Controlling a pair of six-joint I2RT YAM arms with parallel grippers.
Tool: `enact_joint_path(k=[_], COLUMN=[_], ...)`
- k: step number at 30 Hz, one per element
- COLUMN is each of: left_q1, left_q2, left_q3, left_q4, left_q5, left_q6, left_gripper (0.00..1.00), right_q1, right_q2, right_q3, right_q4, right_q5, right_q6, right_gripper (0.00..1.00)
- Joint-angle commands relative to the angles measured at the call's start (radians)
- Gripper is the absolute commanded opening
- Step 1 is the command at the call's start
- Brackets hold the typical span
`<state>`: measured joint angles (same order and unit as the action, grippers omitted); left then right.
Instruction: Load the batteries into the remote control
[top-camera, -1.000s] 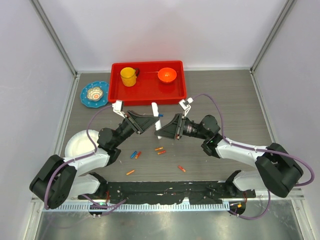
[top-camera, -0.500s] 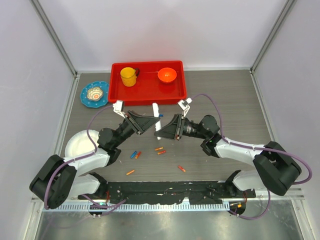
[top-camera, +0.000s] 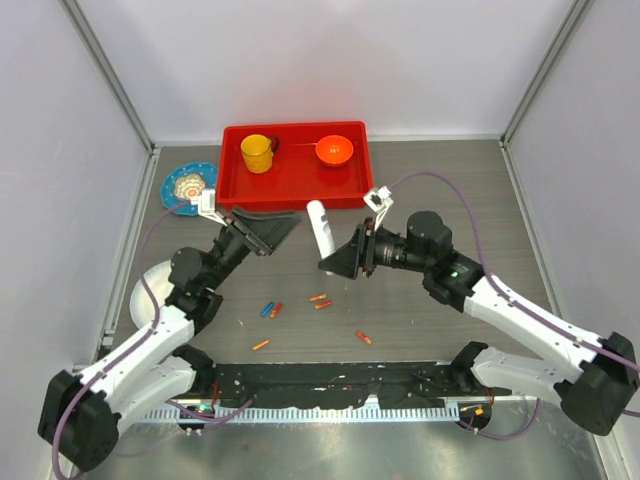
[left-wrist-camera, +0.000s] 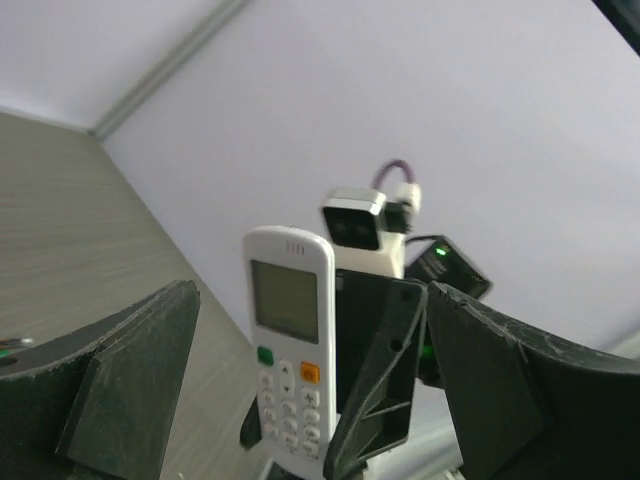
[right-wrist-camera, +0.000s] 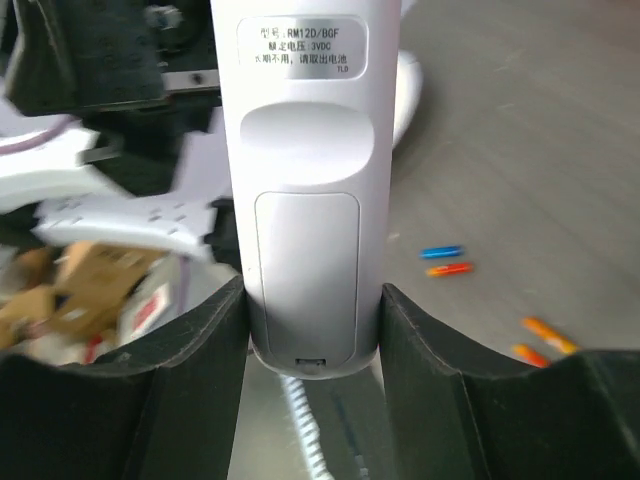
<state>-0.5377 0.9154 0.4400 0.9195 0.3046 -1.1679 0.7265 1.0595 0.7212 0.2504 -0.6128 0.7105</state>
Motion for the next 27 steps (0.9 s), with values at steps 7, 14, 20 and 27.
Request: enact_joint_path(k=[7, 14, 20, 27], left_q1=[-0.008, -0.163, -0.238, -0.291], left_q2=[-0.047, 0.041, 0.143, 0.191], left_q3=[0.244, 0.281, 0.305, 0.27], left_q4=[-0.832, -0.783, -0.681, -0.51], left_q5=[-0.255, -0.36, -0.363, -0.371], left_q6=[0.234, 0.267, 0.246, 0.241], left_gripper=[1.0, 1.0, 1.0, 0.93], right_q1=[0.04, 0.137, 0.171, 0.177], right_q2=[-0.049, -0.032, -0.039, -0.026], right_q3=[0.264, 0.271, 0.242, 0.23], right_q4=[-0.78, -0.789, -0.769, -0.726], right_q5=[0.774, 0.823, 0.803, 0.737], right_q6=[-0.44, -0.465, -0.454, -0.421], right_gripper=[0.06, 0.06, 0.06, 0.06])
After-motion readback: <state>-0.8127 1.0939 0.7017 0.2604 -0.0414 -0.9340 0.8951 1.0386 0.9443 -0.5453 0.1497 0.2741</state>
